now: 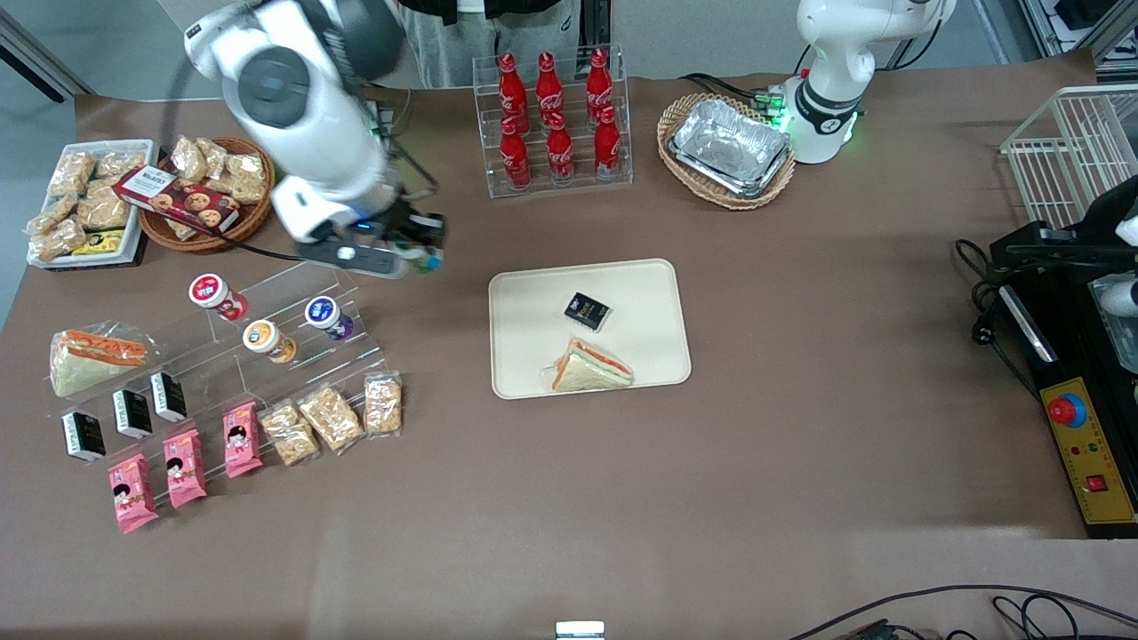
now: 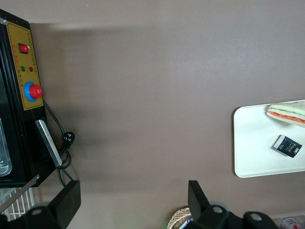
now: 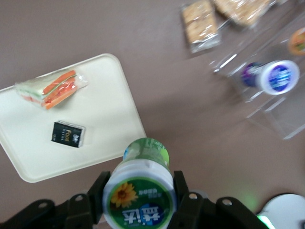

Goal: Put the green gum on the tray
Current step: 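Carry the green bottle with the right gripper over the cream tray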

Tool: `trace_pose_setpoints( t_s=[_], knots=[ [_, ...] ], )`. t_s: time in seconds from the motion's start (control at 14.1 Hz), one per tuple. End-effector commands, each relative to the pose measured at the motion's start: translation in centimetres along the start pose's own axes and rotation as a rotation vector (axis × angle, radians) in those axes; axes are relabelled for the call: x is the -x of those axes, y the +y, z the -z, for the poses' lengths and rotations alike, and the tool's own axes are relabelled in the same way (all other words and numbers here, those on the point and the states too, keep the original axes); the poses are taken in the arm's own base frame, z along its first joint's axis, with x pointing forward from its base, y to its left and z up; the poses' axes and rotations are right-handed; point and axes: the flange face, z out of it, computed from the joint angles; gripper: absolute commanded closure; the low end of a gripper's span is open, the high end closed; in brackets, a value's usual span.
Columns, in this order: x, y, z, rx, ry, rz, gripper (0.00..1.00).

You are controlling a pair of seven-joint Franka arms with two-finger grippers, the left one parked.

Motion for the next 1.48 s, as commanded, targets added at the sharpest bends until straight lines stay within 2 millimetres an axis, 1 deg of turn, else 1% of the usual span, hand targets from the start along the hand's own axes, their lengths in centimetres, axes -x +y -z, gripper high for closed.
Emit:
trace_pose_setpoints(
  t_s=[0.0, 0.07, 0.28, 0.35, 0.42, 0.49, 0.78, 0.92, 1.2, 1.27, 1.41],
  knots=[
    [3.1, -3.7, -6.6, -0.036, 0.031, -0.030, 0.68],
    [3.4, -4.1, -8.5, -0.035, 0.033, -0.030, 0.68],
    [3.2, -5.7, -13.1, -0.027, 0.034, -0.015, 0.68],
    [3.7, -6.4, -14.8, -0.019, 0.041, 0.005, 0.68],
    [4.0, -6.8, -16.4, -0.018, 0.045, 0.015, 0.68],
    [3.8, -6.8, -17.6, -0.019, 0.048, 0.012, 0.68],
    [2.9, -7.1, -21.6, -0.019, 0.054, 0.005, 0.68],
    [2.8, -7.2, -23.2, -0.023, 0.059, 0.004, 0.68],
    [3.6, -7.7, -25.5, -0.026, 0.066, 0.022, 0.68],
    [4.2, -7.9, -26.2, -0.029, 0.070, 0.033, 0.68],
    [4.4, -8.1, -27.0, -0.037, 0.079, 0.038, 0.67]
  ],
)
